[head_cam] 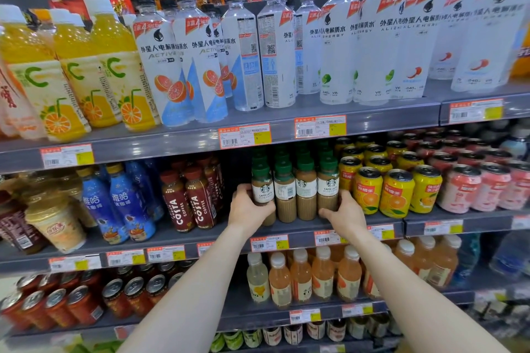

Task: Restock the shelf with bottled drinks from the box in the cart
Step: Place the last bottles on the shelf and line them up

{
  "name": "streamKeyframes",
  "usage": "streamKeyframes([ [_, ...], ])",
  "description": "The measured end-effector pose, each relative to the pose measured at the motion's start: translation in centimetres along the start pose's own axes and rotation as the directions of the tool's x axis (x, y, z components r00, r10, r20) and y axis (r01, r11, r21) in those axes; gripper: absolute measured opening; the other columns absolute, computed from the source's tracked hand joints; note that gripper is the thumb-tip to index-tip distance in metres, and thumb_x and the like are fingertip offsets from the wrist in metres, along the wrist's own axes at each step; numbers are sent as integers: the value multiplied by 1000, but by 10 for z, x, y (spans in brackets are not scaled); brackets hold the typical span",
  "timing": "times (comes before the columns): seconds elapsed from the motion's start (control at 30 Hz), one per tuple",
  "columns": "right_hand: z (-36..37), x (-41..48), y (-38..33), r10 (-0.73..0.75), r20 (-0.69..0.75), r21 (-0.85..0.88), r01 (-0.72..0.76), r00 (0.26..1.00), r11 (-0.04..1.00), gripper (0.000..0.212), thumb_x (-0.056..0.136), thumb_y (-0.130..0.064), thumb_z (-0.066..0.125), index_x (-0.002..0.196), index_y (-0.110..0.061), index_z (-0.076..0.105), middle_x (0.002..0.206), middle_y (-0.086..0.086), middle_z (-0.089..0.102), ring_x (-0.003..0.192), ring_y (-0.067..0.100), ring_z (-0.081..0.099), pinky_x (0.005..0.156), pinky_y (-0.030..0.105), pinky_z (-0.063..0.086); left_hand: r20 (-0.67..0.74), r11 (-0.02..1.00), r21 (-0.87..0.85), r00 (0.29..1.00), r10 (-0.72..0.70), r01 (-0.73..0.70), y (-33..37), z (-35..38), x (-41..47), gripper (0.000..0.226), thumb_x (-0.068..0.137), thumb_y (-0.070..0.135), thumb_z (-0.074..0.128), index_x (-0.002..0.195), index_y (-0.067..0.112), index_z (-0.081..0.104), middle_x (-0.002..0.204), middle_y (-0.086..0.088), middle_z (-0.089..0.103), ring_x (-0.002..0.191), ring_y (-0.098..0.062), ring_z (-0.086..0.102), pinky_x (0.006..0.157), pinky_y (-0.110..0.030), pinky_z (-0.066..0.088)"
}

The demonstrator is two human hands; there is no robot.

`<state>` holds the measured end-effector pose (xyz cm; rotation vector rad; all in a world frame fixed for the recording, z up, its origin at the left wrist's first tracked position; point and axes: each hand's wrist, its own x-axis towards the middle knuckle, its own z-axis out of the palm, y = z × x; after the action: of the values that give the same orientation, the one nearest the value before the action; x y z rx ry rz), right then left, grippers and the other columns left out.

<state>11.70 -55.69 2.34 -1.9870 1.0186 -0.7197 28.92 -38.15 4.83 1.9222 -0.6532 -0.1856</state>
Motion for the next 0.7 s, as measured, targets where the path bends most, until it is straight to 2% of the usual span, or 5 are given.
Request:
streamKeyframes([
  [0.07,-1,0,0,2,2,4,-2,1000,1000,64,83,-22,80,138,-13,48,135,8,61,123,30,58,98,39,49,-33,1000,-4,999,-9,9,-2,1,1,72,65,43,91,122,22,53,111,5,64,102,-14,64,88,-35,55],
  [0.3,0,2,2,-6,6,11,6,1000,1000,64,84,-21,79,140,-13,48,136,8,61,124,30,58,98,39,48,-11,999,29,999,32,-32,-3,-2,1,58,76,33,89,124,16,60,102,15,63,101,-10,63,72,-16,43],
  [0.5,2,3,2,-19,-4,0,19,1000,1000,62,85,-20,79,138,-12,50,134,8,62,123,30,58,97,37,48,-40,998,46,998,40,-38,6,-5,-2,76,73,46,88,135,20,51,118,9,63,115,-17,63,93,-35,54],
  [0.63,3,3,3,-37,-18,-45,36,999,998,60,85,-22,79,136,-12,51,133,8,63,122,31,59,98,39,49,-284,924,267,894,345,-272,38,-17,-3,66,77,51,78,131,22,54,127,1,56,117,-19,57,103,-42,47],
  [0.7,4,3,4,-39,-25,-54,37,999,998,60,84,-24,79,136,-13,51,133,8,63,122,30,59,97,40,49,-226,831,379,831,509,-406,60,-23,0,58,80,49,75,129,22,59,123,-2,60,115,-21,56,102,-40,44],
])
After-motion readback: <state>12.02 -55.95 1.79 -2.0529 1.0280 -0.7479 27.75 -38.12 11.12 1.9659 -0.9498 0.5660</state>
